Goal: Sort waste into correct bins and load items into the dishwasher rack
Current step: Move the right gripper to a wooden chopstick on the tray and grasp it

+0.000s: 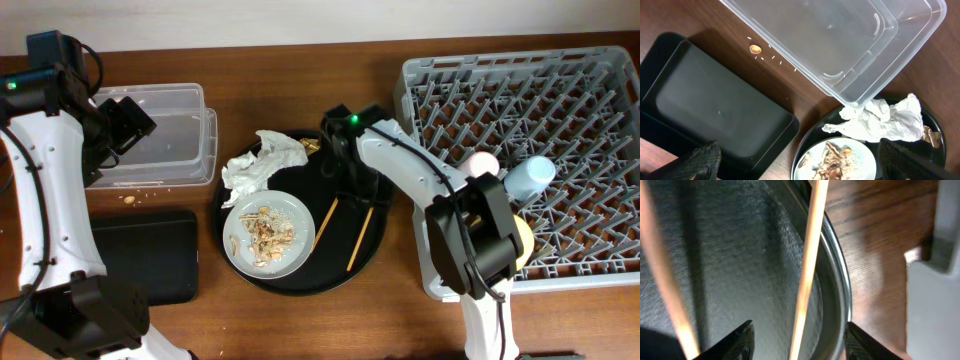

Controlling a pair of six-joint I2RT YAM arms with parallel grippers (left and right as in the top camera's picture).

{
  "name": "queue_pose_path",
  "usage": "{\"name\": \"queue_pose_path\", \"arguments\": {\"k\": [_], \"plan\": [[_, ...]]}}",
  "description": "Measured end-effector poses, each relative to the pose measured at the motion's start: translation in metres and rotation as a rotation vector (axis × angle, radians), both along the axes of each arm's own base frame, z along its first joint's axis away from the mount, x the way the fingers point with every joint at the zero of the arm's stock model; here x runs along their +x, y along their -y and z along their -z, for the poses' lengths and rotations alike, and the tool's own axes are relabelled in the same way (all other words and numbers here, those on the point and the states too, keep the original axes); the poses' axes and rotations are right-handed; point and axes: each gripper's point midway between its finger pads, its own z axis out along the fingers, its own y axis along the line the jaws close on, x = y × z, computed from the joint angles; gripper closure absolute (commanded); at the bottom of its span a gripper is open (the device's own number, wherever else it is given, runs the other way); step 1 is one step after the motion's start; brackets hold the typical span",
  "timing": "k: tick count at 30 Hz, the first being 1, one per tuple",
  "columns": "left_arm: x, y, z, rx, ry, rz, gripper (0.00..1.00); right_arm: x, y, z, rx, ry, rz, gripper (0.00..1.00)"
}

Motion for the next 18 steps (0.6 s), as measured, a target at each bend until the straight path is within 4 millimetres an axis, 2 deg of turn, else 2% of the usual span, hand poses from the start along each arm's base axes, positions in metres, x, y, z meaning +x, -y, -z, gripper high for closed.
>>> {"name": "queue_pose_path", "arguments": {"k": [4,13,16,18], "plan": [[0.000,0.000,0.000,0.000,0.000,0.000,0.01,0.000,0.000,0.014,0.031,-0.001,0.014,0.49],[0.000,0.000,0.000,0.000,0.000,0.000,0.01,-0.001,-0.001,0.019,0.049,-0.005,0.020,0.51],[0.000,0.000,0.000,0.000,0.000,0.000,0.01,-0.003,-0.003,0.027,0.064,-0.005,0.023,0.62],[0.000,0.000,0.000,0.000,0.000,0.000,0.01,-0.003,-0.006,0.028,0.088,0.005,0.024,0.76]]}}
